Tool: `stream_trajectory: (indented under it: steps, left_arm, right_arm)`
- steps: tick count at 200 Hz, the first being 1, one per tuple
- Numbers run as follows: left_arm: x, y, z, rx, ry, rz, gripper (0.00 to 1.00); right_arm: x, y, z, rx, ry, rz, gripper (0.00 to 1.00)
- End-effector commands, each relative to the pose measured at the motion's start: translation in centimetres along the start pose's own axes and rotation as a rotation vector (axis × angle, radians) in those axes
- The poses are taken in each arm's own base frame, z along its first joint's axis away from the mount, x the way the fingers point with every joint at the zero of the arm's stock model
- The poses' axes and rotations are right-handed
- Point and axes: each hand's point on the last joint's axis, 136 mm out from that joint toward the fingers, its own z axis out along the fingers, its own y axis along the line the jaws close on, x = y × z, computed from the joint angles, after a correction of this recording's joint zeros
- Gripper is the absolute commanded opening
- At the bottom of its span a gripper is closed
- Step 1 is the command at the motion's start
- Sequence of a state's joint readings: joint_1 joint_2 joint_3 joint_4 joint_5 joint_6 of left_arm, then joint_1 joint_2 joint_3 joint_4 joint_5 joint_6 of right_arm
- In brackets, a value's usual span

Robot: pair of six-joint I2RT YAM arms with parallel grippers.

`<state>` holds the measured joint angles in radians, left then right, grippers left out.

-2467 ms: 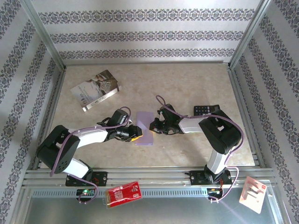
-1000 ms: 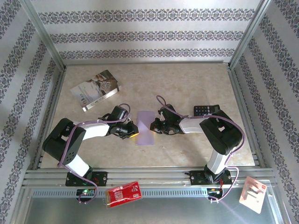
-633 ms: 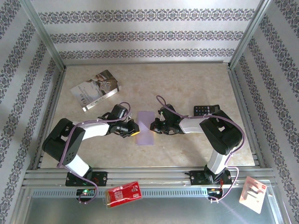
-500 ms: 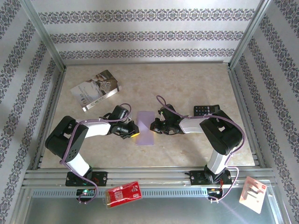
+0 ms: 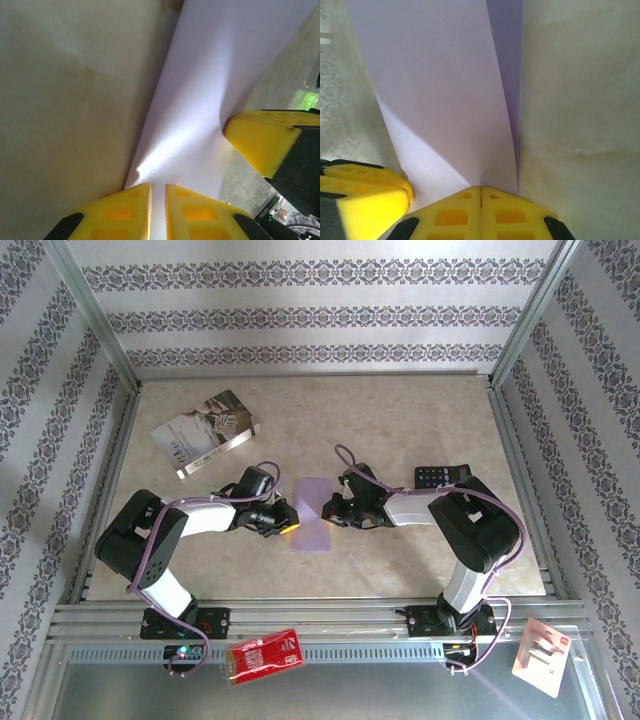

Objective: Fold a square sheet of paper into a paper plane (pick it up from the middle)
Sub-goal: Hold the square sheet of paper at the center of the table.

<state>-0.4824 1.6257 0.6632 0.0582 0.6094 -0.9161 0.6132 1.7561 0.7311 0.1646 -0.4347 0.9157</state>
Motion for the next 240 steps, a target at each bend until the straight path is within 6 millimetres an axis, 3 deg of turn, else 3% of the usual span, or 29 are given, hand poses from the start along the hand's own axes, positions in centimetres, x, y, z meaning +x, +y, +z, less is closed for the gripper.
stream_trajectory:
  steps: [1,98,130,154,205,240]
  left_arm:
    - [-0.6,-0.8,-0.6,0.025,-0.032,0.009,0.14]
    - [1.3,4.0,1.1,-0.099,0.035,-0.041,0.05]
    - [1.9,4.2,1.4,-0.112,0.088,0.003,0.01]
    - [2.6,4.6,1.3,-0.135,0.134,0.054,0.00]
    - [3.5,5.3,1.7,-0.150,0.202,0.104,0.00]
    - [3.7,5.5,1.7,-0.152,0.215,0.114,0.00]
  right_arm:
    - [5.2,-11.6,-0.7,0.421,0.120,0.130,0.00]
    - [5.3,-11.7,-1.0,0.420,0.116,0.136,0.00]
    - [4.9,-10.5,-1.3,0.377,0.096,0.120,0.00]
    - [4.2,-8.4,-1.8,0.302,0.053,0.089,0.00]
    - [1.1,-1.0,-4.4,0.100,-0.055,-0.060,0.19]
    - [0.4,3.6,-4.0,-0.035,-0.050,-0.138,0.16]
